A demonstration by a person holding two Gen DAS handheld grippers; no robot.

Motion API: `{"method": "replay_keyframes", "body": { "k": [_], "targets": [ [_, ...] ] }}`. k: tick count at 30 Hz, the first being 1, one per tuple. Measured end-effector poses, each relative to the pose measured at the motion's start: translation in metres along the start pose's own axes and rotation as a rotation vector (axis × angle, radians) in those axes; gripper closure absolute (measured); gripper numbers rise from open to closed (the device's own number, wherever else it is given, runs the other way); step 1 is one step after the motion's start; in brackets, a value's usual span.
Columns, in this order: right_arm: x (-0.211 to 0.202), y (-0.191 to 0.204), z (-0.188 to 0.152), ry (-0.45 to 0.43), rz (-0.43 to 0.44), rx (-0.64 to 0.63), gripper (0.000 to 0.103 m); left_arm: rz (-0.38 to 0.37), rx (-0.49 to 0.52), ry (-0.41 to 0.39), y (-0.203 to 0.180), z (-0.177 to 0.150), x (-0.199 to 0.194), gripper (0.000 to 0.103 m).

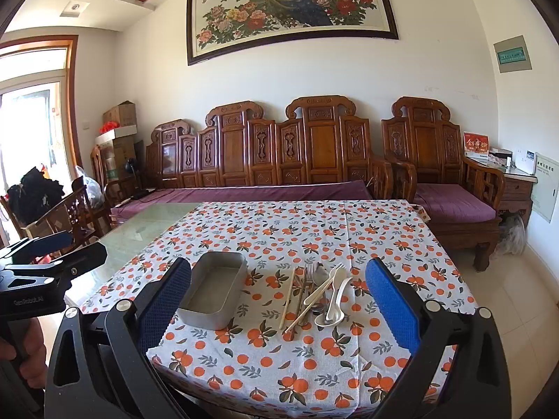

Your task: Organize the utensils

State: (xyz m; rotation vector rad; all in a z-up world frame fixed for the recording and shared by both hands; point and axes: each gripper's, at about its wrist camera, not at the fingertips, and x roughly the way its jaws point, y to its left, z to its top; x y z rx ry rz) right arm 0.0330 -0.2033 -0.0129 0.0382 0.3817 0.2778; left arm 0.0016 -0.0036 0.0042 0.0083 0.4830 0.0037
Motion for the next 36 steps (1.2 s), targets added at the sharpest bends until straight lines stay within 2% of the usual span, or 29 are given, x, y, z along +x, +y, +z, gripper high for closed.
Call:
{"method": "replay_keyframes", "body": {
  "k": [36],
  "targets": [
    [-0.0064,-0.0013,0.0002,-0.008,0.002,0.005,0.002,-0.013,-0.002,-0.017,-0.0067,0.0117,-0.0057,0.007]
  ]
}}
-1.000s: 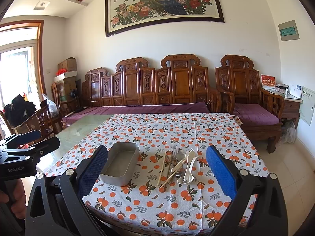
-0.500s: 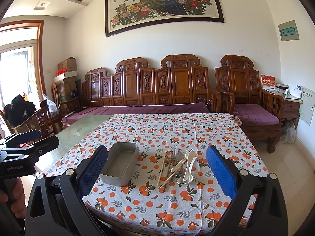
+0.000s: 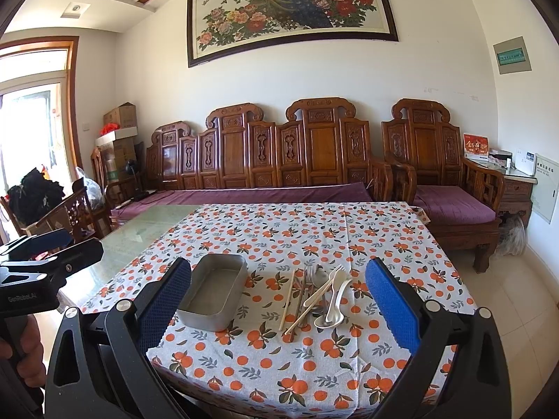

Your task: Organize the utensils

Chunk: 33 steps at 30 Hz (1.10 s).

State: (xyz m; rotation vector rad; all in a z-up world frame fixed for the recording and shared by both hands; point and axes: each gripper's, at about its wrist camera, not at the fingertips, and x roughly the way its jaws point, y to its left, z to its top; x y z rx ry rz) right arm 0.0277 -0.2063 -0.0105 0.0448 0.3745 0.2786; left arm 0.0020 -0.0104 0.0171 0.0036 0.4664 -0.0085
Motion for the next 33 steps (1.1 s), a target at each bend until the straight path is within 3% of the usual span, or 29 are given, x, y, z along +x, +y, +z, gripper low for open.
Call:
{"method": "replay_keyframes", "body": {
  "k": [23,33],
  "targets": [
    [-0.010,0.003,0.016,-0.004,0.002,0.002,0.002,-0.006,-0.001,-0.003,0.002,-0.004,-0.006,0.007],
    [-0.006,-0.002,0.017,0.016,0.009,0.011,0.003,-0.023,0.009,0.050,-0.001,-0.014,0.013,0.007]
  ]
}}
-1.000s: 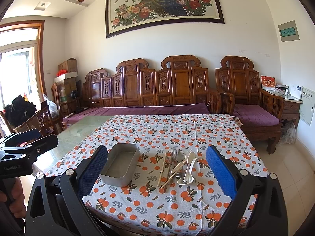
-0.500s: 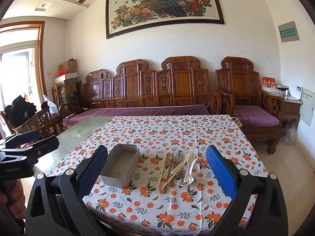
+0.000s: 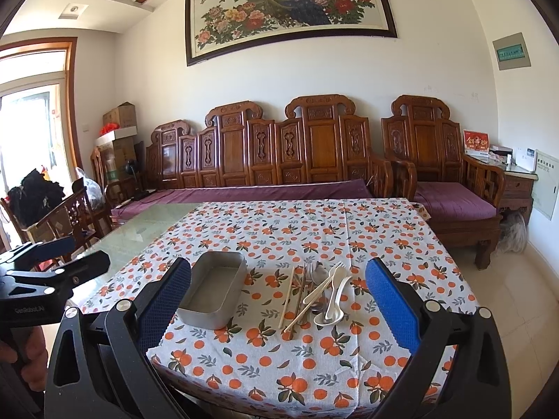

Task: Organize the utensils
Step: 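Lower the left tool onto a wooden chopstick and close on it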

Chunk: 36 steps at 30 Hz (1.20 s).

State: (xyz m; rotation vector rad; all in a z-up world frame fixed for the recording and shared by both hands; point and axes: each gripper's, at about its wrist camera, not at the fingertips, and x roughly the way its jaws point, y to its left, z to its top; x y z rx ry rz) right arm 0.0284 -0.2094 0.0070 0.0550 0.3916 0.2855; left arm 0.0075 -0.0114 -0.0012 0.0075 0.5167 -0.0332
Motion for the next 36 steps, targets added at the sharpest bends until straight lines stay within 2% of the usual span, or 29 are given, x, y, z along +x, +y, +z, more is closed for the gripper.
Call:
{"method": "replay_keyframes", "body": {
  "k": [8,15,21,23,24,29,36],
  "targets": [
    [0.035,-0.018,-0.018,0.036,-0.017,0.001,0.003,-0.019,0.022,0.070,-0.001,-0.012,0.036,0.007],
    [0.084,-0.044,-0.031,0.090,-0.034,0.016,0.003,-0.058,0.062,0.128,-0.008,-0.014,0.075,0.007],
    [0.121,-0.067,-0.040,0.126,-0.042,0.028,0.016,-0.114,0.083,0.165,-0.016,-0.012,0.110,0.007],
    [0.136,-0.076,-0.044,0.148,-0.048,0.032,0.027,-0.134,0.090,0.183,-0.020,-0.011,0.124,0.007],
    [0.140,-0.079,-0.045,0.154,-0.051,0.034,0.029,-0.142,0.094,0.191,-0.022,-0.011,0.130,0.007],
    [0.172,-0.097,-0.058,0.208,-0.039,0.055,0.041,-0.171,0.109,0.247,-0.033,-0.015,0.162,0.014],
    [0.202,-0.111,-0.066,0.237,-0.024,0.062,0.044,-0.207,0.116,0.321,-0.051,-0.024,0.206,0.029]
  ]
}}
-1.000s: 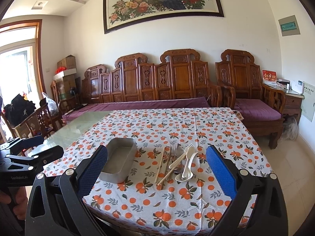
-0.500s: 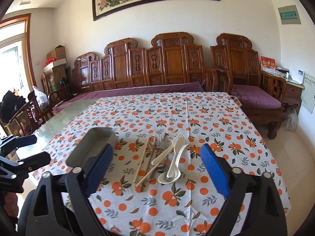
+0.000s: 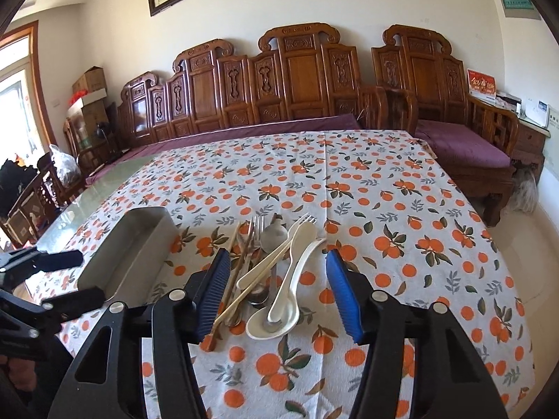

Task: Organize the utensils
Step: 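Lower the left tool onto a wooden chopstick and close on it, then lift the chopstick with the left tool while the right tool approaches another chopstick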

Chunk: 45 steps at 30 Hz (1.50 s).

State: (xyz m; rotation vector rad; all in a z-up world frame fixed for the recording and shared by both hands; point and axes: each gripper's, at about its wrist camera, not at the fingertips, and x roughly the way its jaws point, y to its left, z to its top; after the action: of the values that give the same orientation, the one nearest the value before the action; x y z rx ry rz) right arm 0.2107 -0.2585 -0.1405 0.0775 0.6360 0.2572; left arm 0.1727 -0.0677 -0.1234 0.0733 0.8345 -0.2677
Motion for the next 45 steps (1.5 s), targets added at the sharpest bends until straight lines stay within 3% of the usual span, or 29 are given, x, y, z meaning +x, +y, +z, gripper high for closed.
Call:
{"method": "replay_keyframes", "body": {
  "k": [15,22,32,35,45],
  "targets": [
    [0.043,-0.022,-0.029,0.086,0.008,0.025,0.046,-0.069,-0.043,0.165,-0.012,0.023,0.115,0.077],
    [0.047,-0.022,-0.031,0.103,0.013,0.028,0.046,-0.091,-0.090,0.221,-0.011,0.032,0.151,0.090],
    [0.045,-0.017,-0.027,0.101,0.030,0.028,0.046,-0.089,-0.102,0.260,-0.009,0.031,0.168,0.092],
    [0.046,-0.016,-0.027,0.109,0.024,0.027,0.046,-0.094,-0.104,0.266,-0.008,0.031,0.169,0.097],
    [0.047,-0.013,-0.025,0.107,0.033,0.023,0.046,-0.104,-0.134,0.196,0.007,0.041,0.143,0.099]
  ]
}}
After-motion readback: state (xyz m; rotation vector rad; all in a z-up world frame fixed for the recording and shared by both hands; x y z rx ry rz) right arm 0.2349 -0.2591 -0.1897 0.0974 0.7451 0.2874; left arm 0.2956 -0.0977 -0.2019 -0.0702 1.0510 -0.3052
